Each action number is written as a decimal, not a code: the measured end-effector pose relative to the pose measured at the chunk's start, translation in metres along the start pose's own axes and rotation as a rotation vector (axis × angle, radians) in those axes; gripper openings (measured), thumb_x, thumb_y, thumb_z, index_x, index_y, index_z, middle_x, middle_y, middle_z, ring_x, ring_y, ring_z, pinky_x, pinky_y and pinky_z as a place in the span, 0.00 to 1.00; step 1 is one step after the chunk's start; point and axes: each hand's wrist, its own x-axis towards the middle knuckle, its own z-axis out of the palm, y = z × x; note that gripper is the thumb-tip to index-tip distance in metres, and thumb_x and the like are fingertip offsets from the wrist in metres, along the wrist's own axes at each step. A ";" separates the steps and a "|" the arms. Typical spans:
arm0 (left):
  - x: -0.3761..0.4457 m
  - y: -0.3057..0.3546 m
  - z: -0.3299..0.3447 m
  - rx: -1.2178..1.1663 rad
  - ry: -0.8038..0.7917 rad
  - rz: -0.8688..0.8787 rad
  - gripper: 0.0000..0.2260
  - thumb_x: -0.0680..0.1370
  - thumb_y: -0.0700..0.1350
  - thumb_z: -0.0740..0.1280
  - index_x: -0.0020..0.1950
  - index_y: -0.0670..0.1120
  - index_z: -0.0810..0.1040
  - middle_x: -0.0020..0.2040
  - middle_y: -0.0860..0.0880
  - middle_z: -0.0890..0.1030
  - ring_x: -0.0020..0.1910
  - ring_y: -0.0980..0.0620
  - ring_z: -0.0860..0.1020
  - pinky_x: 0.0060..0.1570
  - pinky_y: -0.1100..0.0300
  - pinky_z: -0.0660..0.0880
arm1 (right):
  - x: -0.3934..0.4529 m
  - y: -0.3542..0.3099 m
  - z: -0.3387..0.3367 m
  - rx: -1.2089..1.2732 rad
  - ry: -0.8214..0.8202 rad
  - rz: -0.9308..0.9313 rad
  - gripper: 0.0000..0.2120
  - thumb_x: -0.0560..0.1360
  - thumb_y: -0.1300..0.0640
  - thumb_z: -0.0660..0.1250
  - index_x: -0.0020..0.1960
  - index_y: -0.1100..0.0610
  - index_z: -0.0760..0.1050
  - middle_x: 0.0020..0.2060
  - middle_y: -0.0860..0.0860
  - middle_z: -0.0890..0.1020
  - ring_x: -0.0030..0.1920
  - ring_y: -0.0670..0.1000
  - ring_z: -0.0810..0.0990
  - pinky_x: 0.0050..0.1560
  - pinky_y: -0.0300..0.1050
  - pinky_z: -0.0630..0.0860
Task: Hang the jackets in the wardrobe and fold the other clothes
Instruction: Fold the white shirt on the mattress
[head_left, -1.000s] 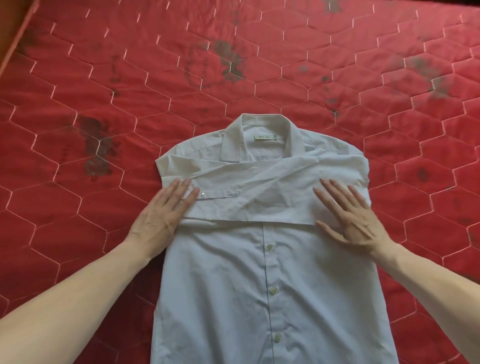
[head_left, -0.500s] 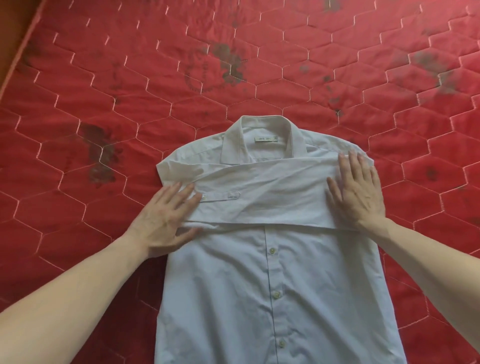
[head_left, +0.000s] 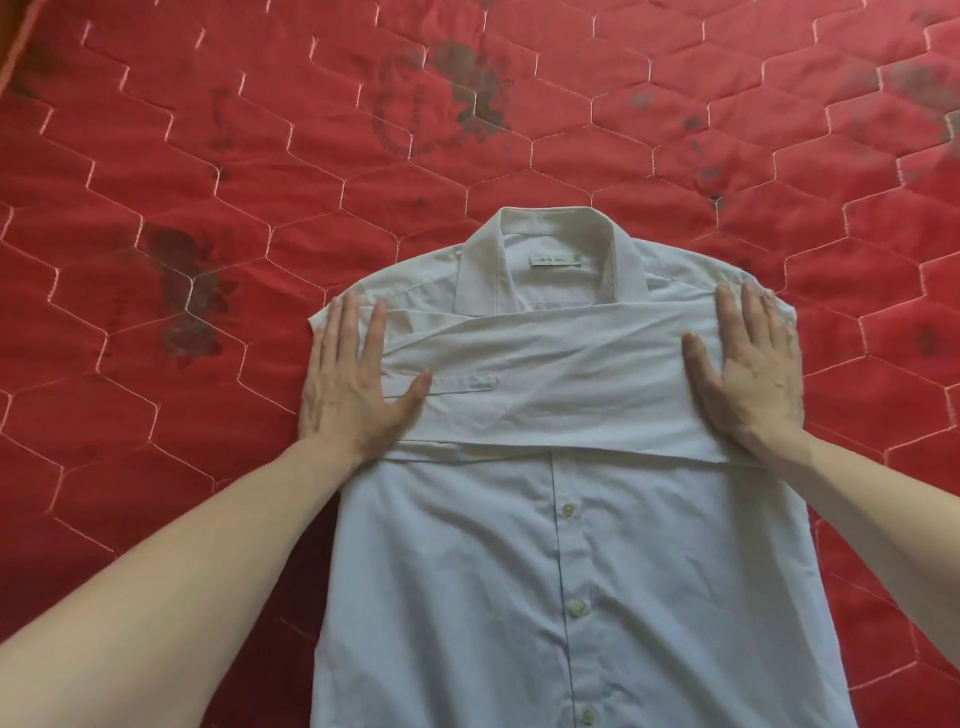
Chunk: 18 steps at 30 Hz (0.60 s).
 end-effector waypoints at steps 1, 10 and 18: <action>0.000 -0.001 0.002 0.000 0.009 0.010 0.43 0.79 0.72 0.50 0.86 0.48 0.43 0.85 0.42 0.41 0.84 0.47 0.38 0.83 0.46 0.44 | 0.000 0.000 0.001 -0.003 0.008 -0.002 0.35 0.82 0.34 0.48 0.85 0.49 0.51 0.85 0.52 0.51 0.84 0.53 0.47 0.83 0.54 0.44; -0.003 0.017 -0.010 0.364 -0.081 -0.045 0.41 0.81 0.69 0.36 0.84 0.40 0.39 0.84 0.36 0.41 0.83 0.40 0.37 0.82 0.43 0.41 | -0.016 -0.017 -0.003 -0.161 0.071 -0.107 0.32 0.84 0.42 0.46 0.84 0.55 0.52 0.84 0.56 0.52 0.84 0.56 0.47 0.81 0.61 0.42; -0.145 0.082 0.027 -0.019 0.004 0.218 0.31 0.85 0.55 0.51 0.85 0.42 0.54 0.85 0.44 0.51 0.85 0.46 0.48 0.81 0.43 0.53 | -0.180 -0.072 0.027 0.047 0.060 -0.328 0.29 0.84 0.48 0.53 0.84 0.55 0.56 0.84 0.52 0.56 0.84 0.53 0.52 0.82 0.57 0.52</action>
